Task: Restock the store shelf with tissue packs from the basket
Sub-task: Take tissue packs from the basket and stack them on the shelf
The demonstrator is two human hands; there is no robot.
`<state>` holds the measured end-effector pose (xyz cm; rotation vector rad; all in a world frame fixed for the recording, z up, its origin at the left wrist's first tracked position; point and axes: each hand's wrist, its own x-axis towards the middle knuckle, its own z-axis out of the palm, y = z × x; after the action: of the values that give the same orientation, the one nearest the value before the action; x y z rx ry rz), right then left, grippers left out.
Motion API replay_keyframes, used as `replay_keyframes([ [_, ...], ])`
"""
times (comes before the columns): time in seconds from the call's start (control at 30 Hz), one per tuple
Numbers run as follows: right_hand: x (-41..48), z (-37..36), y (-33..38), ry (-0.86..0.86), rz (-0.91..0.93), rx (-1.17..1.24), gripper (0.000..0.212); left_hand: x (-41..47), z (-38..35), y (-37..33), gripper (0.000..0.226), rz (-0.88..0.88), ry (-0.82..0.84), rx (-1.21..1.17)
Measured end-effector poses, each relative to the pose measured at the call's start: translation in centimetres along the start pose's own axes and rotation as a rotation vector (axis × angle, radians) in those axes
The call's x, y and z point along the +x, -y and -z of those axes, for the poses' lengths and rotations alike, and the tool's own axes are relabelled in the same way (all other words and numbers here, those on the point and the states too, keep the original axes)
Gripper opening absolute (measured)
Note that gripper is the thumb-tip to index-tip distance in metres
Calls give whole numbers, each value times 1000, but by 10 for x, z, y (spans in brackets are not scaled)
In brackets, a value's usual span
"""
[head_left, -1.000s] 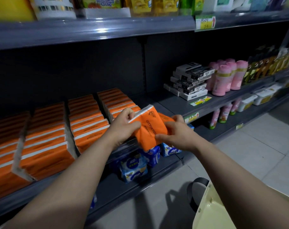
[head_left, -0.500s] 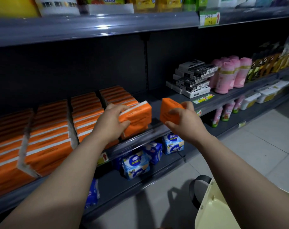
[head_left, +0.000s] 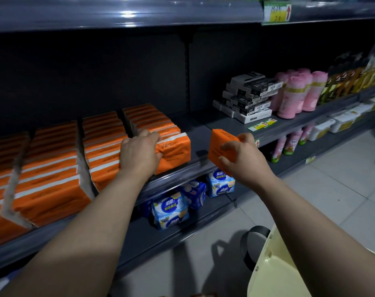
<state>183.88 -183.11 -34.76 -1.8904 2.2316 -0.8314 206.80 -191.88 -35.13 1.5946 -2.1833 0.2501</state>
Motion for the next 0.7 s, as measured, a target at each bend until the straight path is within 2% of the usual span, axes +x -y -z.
replay_keyframes([
  [0.23,-2,-1,-4,16,-11,-18,33,-1,-3,-7,28,1,45,107],
  [0.43,-5,0,-1,14,-9,6,32,-5,-2,-9,43,-70,41,199],
  [0.6,-4,-1,-2,12,-12,2,32,-3,-8,-10,56,-71,33,27],
  [0.7,-4,-2,-5,7,-18,3,32,-1,-15,-11,54,-115,-3,48],
])
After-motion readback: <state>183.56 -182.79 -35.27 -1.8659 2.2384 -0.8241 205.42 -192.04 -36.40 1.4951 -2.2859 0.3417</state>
